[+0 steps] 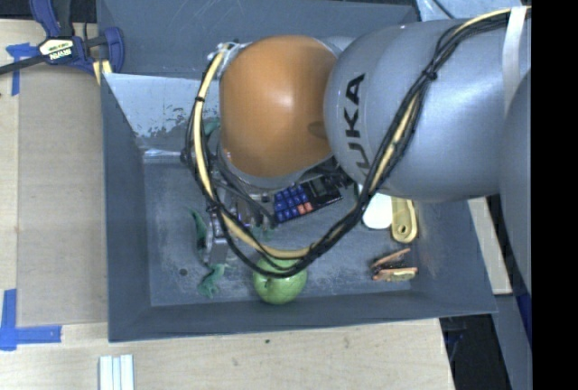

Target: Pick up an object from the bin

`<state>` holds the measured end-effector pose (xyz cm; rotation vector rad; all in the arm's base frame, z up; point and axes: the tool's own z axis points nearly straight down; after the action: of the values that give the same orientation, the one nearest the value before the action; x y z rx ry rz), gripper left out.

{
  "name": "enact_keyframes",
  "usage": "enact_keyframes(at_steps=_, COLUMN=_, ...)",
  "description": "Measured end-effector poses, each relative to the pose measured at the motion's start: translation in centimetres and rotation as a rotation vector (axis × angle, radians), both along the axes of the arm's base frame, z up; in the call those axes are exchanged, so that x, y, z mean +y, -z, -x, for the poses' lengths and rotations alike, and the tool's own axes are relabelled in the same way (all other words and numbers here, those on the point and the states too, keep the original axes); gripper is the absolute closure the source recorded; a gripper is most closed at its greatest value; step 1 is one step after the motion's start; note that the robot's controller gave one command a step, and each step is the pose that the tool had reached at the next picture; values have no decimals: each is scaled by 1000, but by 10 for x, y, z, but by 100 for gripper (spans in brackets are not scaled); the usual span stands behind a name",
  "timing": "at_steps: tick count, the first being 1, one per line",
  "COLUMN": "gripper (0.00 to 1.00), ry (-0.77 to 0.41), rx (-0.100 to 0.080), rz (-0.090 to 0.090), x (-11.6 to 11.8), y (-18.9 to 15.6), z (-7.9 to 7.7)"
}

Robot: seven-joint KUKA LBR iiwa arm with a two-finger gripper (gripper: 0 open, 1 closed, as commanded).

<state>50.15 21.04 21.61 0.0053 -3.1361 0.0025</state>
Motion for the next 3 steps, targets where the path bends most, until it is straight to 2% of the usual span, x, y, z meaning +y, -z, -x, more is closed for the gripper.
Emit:
enact_keyframes(at_steps=1, gripper=0, ry=5, rx=-8, rz=-3, x=-1, y=-5, z=-2)
enact_keyframes(at_steps=2, gripper=0, ry=341, rx=-4, rz=2, x=-51, y=83, z=-60)
enact_keyframes(at_steps=3, gripper=0, ry=-144, rx=-12, rz=-4, x=-49, y=56, z=-54)
